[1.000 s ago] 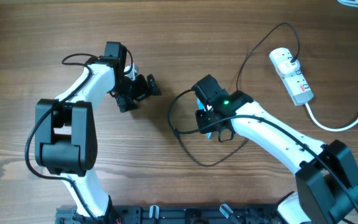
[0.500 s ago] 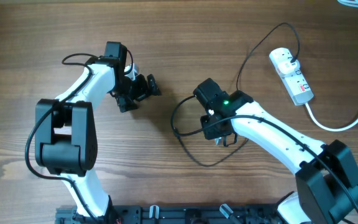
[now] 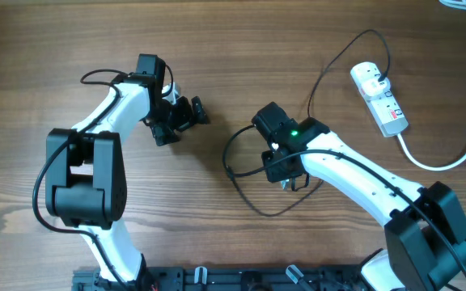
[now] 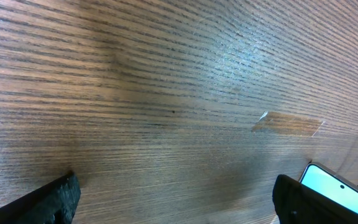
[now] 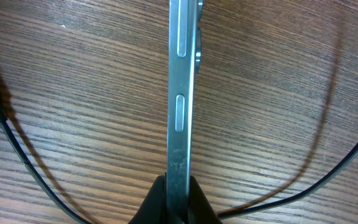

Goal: Plug charger to phone and switch on socket

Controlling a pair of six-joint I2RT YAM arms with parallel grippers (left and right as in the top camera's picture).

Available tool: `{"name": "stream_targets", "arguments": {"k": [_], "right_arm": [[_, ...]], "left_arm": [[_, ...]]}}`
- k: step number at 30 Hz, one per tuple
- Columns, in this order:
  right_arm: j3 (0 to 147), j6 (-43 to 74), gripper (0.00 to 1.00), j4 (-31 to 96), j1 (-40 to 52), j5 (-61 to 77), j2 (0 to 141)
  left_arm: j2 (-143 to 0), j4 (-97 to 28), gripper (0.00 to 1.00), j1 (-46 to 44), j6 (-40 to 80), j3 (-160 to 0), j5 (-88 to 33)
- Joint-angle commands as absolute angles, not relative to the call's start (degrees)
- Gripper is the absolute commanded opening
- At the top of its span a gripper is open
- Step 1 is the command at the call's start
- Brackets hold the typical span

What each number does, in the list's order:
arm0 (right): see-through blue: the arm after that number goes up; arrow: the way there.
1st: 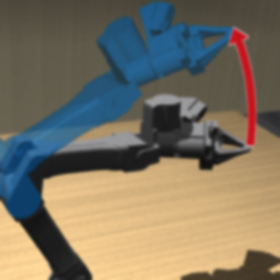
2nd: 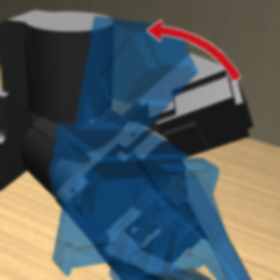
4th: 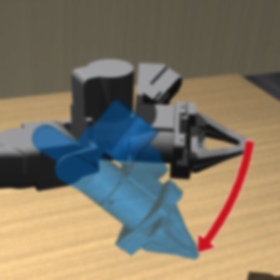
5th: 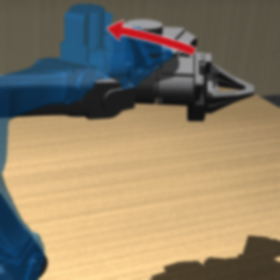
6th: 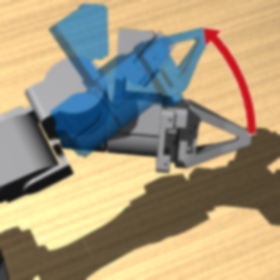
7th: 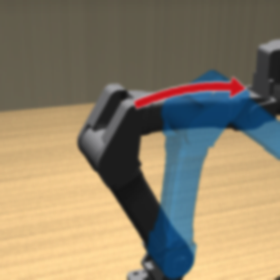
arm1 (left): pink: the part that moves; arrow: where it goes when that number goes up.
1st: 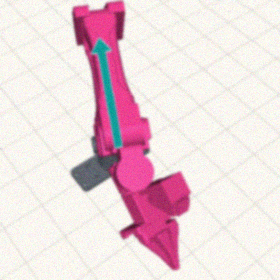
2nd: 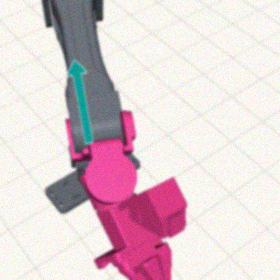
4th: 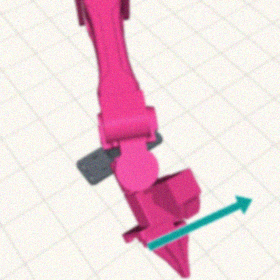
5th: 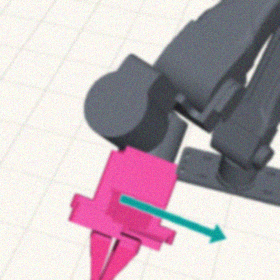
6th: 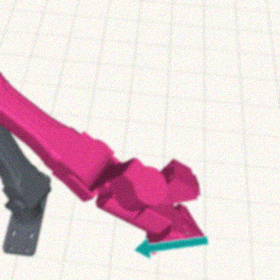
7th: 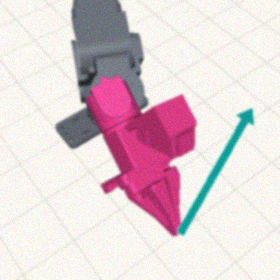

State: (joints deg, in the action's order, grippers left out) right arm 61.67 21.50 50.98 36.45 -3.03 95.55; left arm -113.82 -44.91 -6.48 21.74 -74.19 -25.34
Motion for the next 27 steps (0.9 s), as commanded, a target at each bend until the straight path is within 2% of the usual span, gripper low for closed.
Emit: {"name": "stream_targets", "arguments": {"k": [1, 18, 27], "right_arm": [[62.24, 20.99, 0.1, 50.68, 36.36, -2.52, 94.94], [58.78, 18.0, 0.18, 41.69, 36.36, -6.52, 95.04], [58.78, 17.98, 0.13, 43.46, 36.36, -6.44, 95.04]], "left_arm": [[-113.56, -44.99, 1.0, -6.63, 21.85, -73.08, -23.49], [-113.56, -45.8, 1.0, -6.63, 21.85, -73.08, -22.44], [-113.56, -45.84, 1.0, -6.63, 21.85, -73.08, -22.46]]}}
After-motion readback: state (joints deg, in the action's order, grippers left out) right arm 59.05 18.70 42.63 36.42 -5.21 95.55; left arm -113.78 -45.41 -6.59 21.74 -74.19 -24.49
